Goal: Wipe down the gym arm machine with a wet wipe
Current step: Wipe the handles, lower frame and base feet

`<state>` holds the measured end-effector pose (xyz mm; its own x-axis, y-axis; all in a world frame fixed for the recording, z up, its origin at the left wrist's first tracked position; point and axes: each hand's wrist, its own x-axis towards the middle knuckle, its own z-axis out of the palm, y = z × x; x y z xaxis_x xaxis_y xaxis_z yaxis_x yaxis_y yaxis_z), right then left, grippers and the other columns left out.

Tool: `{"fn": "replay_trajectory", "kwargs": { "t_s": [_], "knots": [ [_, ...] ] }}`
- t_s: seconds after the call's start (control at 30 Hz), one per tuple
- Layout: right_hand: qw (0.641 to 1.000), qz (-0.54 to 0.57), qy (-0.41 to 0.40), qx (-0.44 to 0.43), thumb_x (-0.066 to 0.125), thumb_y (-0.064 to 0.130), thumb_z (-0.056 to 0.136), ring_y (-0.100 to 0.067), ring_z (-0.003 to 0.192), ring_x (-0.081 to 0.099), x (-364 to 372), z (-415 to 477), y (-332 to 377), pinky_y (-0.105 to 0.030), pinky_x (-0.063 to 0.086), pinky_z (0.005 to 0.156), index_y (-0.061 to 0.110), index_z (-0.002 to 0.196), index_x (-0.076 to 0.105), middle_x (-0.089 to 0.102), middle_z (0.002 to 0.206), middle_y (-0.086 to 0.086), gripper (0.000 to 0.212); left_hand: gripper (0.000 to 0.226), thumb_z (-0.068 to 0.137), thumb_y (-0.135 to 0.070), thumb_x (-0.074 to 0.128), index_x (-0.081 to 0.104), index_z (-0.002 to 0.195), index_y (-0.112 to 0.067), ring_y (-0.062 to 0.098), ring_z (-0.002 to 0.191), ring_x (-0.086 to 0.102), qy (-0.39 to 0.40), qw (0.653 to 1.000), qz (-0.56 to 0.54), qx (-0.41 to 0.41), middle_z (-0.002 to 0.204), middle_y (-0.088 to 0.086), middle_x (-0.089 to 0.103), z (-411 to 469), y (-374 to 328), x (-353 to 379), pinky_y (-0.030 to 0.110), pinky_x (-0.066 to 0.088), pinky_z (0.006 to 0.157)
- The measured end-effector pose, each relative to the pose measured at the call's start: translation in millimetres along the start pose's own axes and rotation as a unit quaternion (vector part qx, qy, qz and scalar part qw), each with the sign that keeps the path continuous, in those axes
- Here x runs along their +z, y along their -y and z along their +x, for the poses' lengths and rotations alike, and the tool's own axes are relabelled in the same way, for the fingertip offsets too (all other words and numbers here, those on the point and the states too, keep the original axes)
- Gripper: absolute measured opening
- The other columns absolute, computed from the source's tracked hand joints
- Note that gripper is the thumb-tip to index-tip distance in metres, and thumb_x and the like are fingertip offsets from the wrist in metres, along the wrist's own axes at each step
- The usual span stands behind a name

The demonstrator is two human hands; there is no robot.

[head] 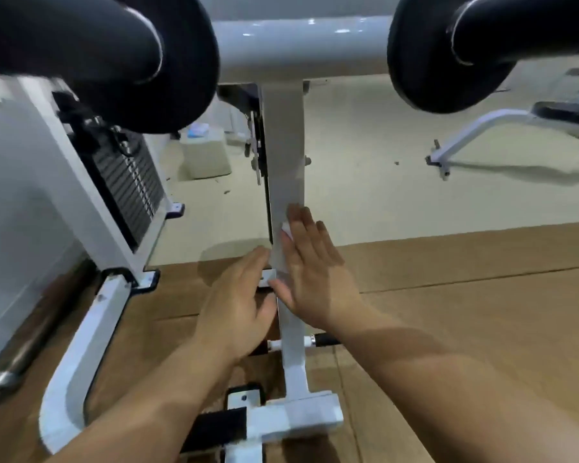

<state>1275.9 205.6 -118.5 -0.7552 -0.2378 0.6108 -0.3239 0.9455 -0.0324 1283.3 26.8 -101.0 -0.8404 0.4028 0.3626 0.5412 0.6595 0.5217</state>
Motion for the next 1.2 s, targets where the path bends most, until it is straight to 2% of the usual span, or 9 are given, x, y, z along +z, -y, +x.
{"fn": "replay_trajectory", "kwargs": {
  "t_s": [0.2,0.37,0.57,0.73,0.87,0.97,1.03,1.1,1.2],
  "knots": [
    [0.998,0.033,-0.047,0.008,0.061,0.045,0.098,-0.035,0.158,0.005,1,-3,-5,-0.050,0.017,0.127,0.003,0.156,0.036,0.016,0.170,-0.017,0.076,0.057,0.100,-0.022,0.057,0.038,0.154,-0.028,0.000,0.141,0.035,-0.074,0.979,-0.171,-0.084,0.154,-0.012,0.040,-7,-1,20,0.026,0.031,0.116],
    [0.966,0.240,-0.088,-0.033,0.053,0.022,0.102,-0.033,0.151,0.034,-7,-25,8,-0.053,0.034,0.119,0.006,0.152,0.042,0.036,0.163,-0.009,0.054,0.055,0.099,-0.010,0.055,0.043,0.149,-0.030,0.001,0.122,0.056,-0.084,0.908,-0.362,-0.193,0.139,-0.015,0.052,1,-18,25,0.019,0.048,0.089],
    [0.918,0.385,-0.035,0.085,0.049,0.014,0.098,0.022,0.137,0.029,-16,-20,16,-0.007,0.025,0.113,0.000,0.146,0.051,0.042,0.148,0.005,0.051,0.022,0.098,-0.012,0.060,0.072,0.113,-0.023,0.017,0.099,0.072,-0.062,0.888,-0.402,-0.216,0.101,-0.002,0.076,2,-21,32,0.030,0.059,0.085],
    [0.908,0.367,0.035,0.198,0.045,0.034,0.096,0.002,0.129,0.041,-8,-34,15,-0.003,0.031,0.101,0.015,0.155,0.042,0.040,0.144,0.004,0.062,0.024,0.102,-0.014,0.056,0.068,0.121,-0.021,0.013,0.097,0.071,-0.057,0.850,-0.459,-0.253,0.107,0.000,0.076,7,-25,32,0.025,0.053,0.079],
    [0.830,0.430,-0.074,0.348,0.042,0.042,0.092,-0.008,0.140,0.038,-14,-18,19,-0.022,0.028,0.116,0.019,0.158,0.035,0.040,0.148,0.007,0.071,0.035,0.103,-0.008,0.051,0.061,0.134,-0.022,0.005,0.112,0.065,-0.073,0.867,-0.441,-0.222,0.123,-0.007,0.069,13,-27,29,0.021,0.051,0.093],
    [0.912,0.301,-0.140,0.242,0.039,0.040,0.102,-0.010,0.153,0.014,-37,7,28,-0.008,0.005,0.119,0.011,0.163,0.015,0.021,0.168,-0.005,0.072,0.039,0.104,-0.010,0.051,0.057,0.140,-0.022,0.003,0.122,0.060,-0.061,0.880,-0.434,-0.184,0.133,-0.007,0.066,15,-23,27,0.024,0.047,0.103],
    [0.960,0.208,-0.149,0.115,0.042,0.038,0.104,-0.027,0.159,0.004,-40,25,30,-0.028,0.005,0.128,0.000,0.162,0.009,0.010,0.169,-0.021,0.076,0.035,0.104,-0.011,0.049,0.060,0.135,-0.024,0.004,0.116,0.063,-0.061,0.881,-0.436,-0.173,0.126,-0.002,0.069,16,-21,26,0.026,0.051,0.098],
    [0.991,0.075,-0.105,0.014,0.046,0.044,0.103,-0.042,0.157,0.003,-24,40,17,-0.048,0.008,0.129,-0.006,0.159,0.013,0.009,0.167,-0.030,0.082,0.040,0.102,-0.004,0.044,0.069,0.105,-0.035,0.003,0.101,0.065,-0.080,0.881,-0.434,-0.169,0.107,-0.006,0.073,13,-23,24,0.028,0.050,0.092],
    [0.991,-0.095,-0.016,-0.097,0.041,0.062,0.101,-0.044,0.157,0.000,-12,50,-12,-0.054,0.006,0.128,0.003,0.162,0.014,0.006,0.168,-0.028,0.089,0.056,0.100,-0.001,0.045,0.072,0.079,-0.045,-0.002,0.106,0.062,-0.088,0.852,-0.481,-0.190,0.101,-0.019,0.072,10,-29,20,0.026,0.044,0.102]
  ]
}}
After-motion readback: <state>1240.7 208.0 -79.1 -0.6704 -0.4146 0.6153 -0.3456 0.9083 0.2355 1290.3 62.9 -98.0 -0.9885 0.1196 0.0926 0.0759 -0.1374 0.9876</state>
